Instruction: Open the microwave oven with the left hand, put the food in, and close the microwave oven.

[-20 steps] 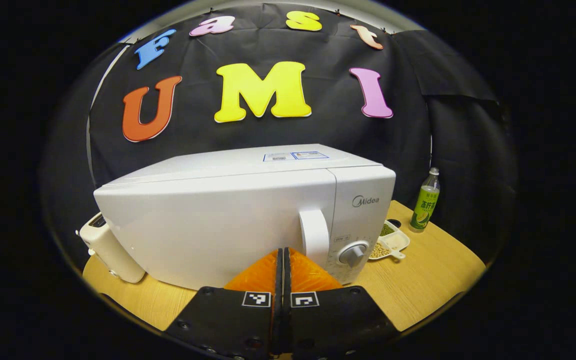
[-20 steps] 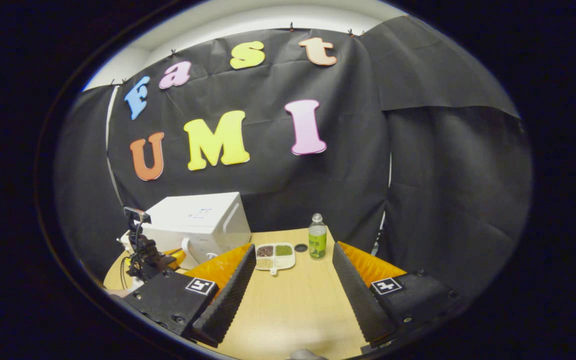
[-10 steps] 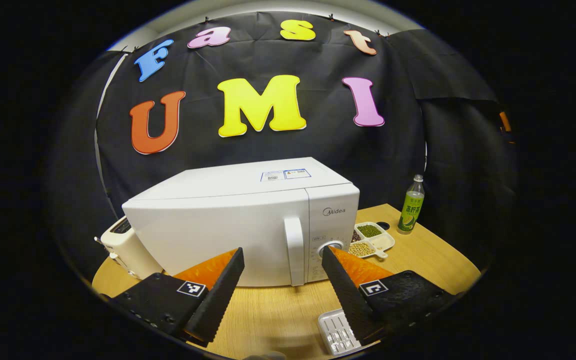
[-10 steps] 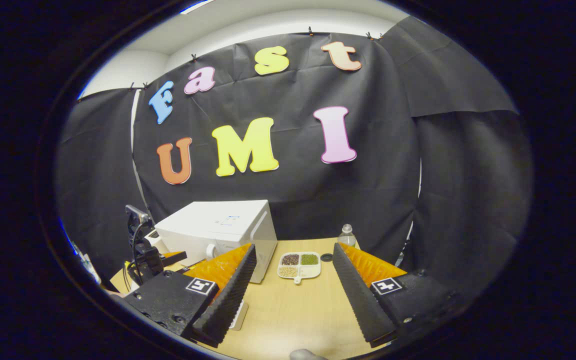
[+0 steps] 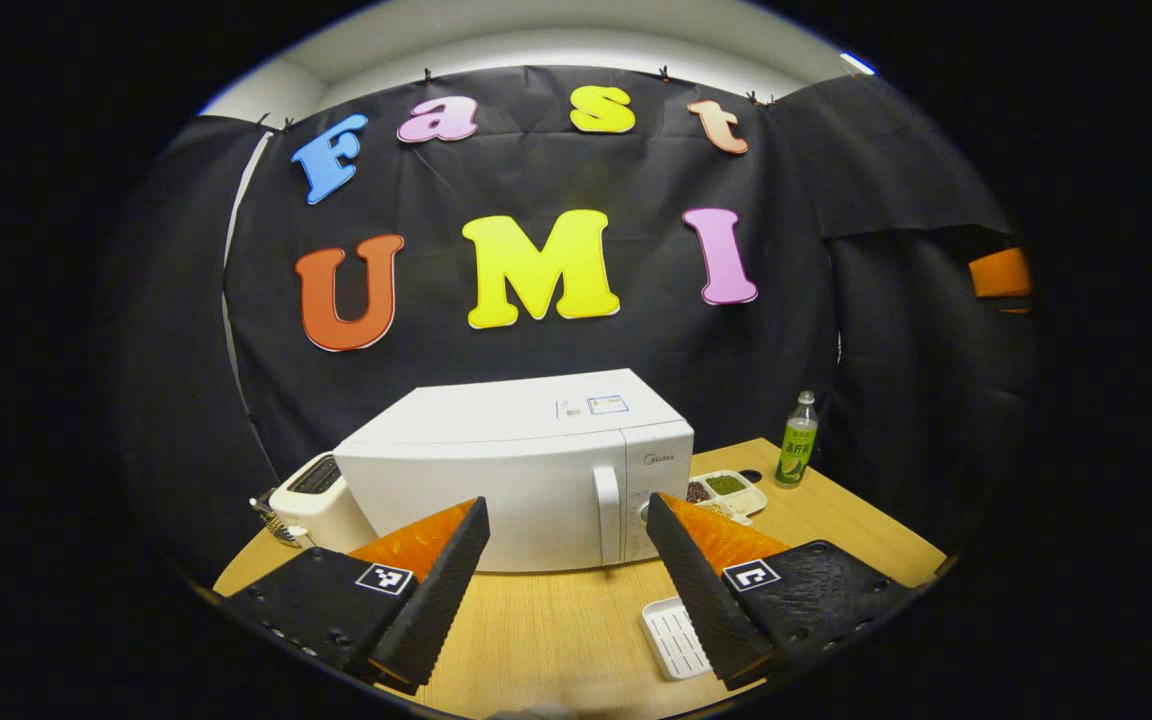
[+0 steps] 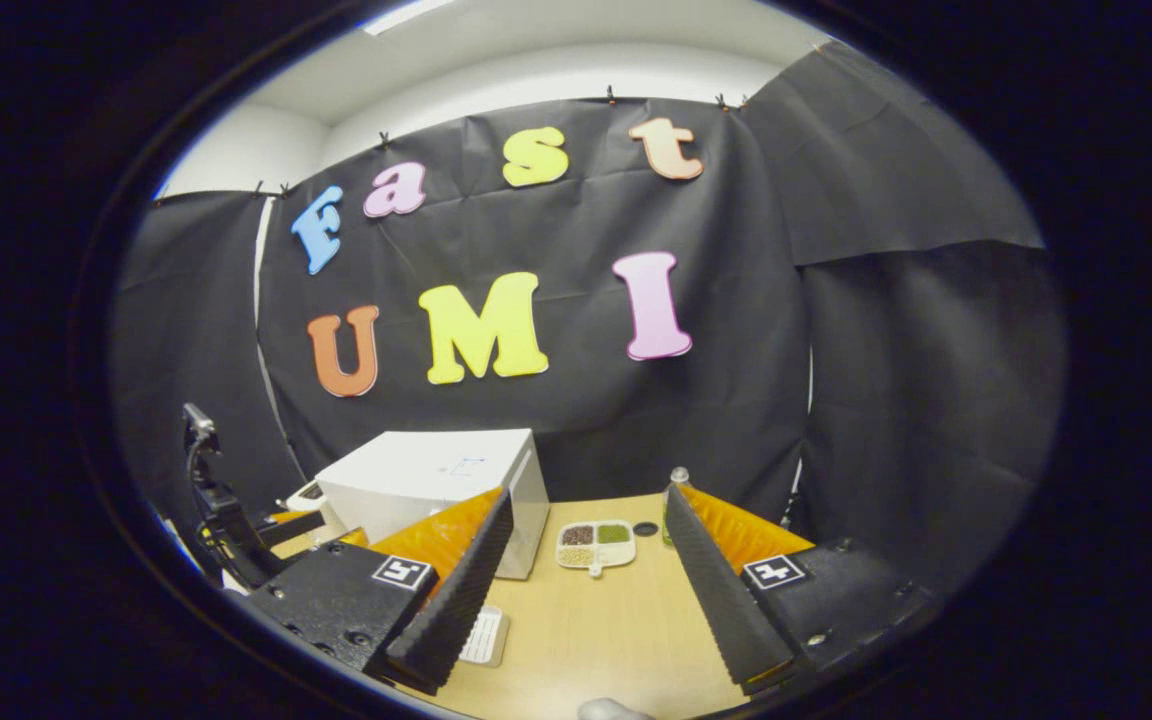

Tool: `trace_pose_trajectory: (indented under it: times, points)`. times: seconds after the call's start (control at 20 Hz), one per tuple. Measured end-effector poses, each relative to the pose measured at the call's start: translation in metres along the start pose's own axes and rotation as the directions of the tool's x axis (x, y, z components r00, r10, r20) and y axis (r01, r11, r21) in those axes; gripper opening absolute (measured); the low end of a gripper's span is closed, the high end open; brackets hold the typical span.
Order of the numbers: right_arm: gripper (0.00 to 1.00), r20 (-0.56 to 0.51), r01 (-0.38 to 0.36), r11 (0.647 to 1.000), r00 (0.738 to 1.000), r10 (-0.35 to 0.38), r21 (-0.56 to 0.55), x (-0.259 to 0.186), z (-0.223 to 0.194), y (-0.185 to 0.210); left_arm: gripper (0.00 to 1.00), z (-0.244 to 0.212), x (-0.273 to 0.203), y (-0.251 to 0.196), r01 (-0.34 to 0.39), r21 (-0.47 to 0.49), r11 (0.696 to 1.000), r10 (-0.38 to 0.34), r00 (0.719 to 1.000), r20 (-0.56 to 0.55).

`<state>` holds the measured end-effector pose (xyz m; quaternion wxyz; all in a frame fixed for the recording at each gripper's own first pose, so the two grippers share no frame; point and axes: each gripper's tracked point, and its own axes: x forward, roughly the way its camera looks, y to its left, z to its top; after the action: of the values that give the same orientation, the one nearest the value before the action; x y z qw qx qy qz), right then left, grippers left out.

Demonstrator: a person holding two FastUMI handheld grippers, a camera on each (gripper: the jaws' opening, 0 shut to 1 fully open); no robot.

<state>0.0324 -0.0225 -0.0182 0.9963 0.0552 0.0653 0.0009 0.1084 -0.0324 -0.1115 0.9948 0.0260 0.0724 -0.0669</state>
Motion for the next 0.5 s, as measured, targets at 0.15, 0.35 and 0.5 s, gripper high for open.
trace_pose_trajectory:
  times: [0.15,0.35,0.5]
  points:
    - [0.91,0.048,0.031,0.999,0.998,-0.029,-0.035,-0.036,0.013,0.015,0.96,0.029,-0.05,0.028,-0.009,-0.003,1.0,0.009,0.998,0.056]
    - [0.91,0.088,0.057,0.998,0.995,-0.054,-0.032,-0.075,0.022,0.034,1.0,0.066,-0.115,0.059,-0.014,-0.023,1.0,0.017,0.99,0.139]
    - [0.98,0.101,0.063,0.997,0.993,-0.058,-0.039,-0.091,0.026,0.047,0.96,0.08,-0.152,0.082,-0.046,-0.031,0.998,0.051,0.985,0.163]
